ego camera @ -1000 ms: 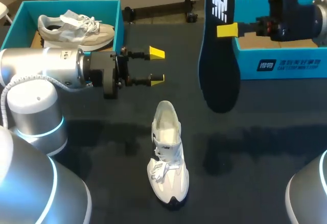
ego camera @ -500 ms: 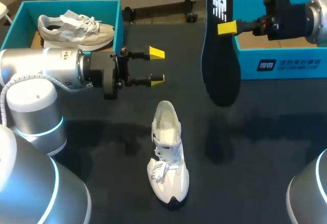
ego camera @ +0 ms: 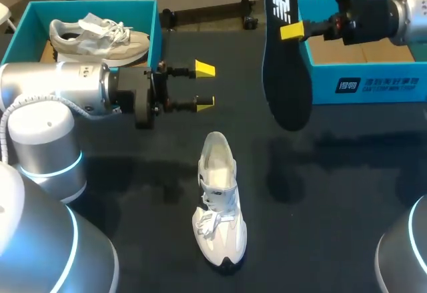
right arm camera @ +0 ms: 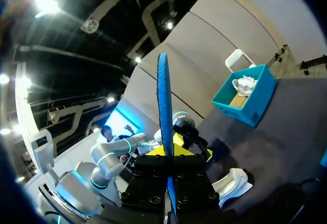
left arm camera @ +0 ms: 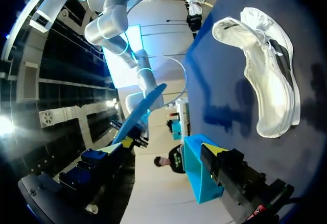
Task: Take the shoe out of the shoebox, open the shoe tongue, remove and reinsert the insole, then place the shoe into the shoebox
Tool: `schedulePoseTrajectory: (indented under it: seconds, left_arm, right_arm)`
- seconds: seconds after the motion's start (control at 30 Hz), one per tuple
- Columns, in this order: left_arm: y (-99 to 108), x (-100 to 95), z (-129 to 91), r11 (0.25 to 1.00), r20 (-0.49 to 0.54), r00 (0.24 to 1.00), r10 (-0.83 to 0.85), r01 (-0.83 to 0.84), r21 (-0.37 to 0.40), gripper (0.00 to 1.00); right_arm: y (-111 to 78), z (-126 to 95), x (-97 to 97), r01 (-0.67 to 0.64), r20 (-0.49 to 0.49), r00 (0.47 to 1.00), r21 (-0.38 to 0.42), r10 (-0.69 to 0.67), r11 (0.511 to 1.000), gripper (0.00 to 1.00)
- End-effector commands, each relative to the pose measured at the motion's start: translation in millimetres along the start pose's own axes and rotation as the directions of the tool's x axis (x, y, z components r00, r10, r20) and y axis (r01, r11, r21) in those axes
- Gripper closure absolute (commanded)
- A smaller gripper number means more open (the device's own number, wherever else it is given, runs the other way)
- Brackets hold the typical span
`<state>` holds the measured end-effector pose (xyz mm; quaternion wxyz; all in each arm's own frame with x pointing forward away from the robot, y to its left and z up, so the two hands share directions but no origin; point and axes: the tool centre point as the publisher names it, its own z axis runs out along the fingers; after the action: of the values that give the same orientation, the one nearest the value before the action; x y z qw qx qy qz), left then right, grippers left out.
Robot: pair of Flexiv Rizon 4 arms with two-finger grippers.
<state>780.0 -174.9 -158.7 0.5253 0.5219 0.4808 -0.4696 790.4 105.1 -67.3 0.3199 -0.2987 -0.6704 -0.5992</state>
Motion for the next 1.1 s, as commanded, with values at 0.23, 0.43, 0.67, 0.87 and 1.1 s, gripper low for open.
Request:
schedulePoseTrajectory:
  seconds: [0.23, 0.43, 0.67, 0.87, 1.1]
  left_arm:
    - [14, -12.3, -8, 0.999, 0.057, 0.997, 0.043, -0.043, 0.001, 0.0]
    - [25, -12.7, -6, 0.999, 0.091, 0.995, 0.031, -0.032, 0.012, 0.0]
    - [25, -12.7, -6, 0.999, 0.091, 0.995, 0.031, -0.032, 0.012, 0.0]
    - [25, -6.5, 4, 1.0, 0.099, 0.995, 0.009, -0.009, -0.001, 0.0]
    - [30, -4.9, 19, 1.0, 0.105, 0.994, 0.015, -0.017, 0.015, 0.0]
  right_arm:
    - [-5.4, 36, -39.8, -0.158, 0.067, 0.985, -0.047, 0.16, 0.986, 1.0]
    - [-8.7, 48, -60.8, -0.25, 0.089, 0.963, -0.042, 0.253, 0.967, 1.0]
    - [-8.7, 48, -60.8, -0.25, 0.089, 0.963, -0.042, 0.253, 0.967, 1.0]
    - [-9.1, 49, -69.3, -0.263, 0.071, 0.961, -0.063, 0.267, 0.963, 1.0]
    - [-9.6, 56, -86.6, -0.342, 0.057, 0.937, -0.072, 0.346, 0.937, 1.0]
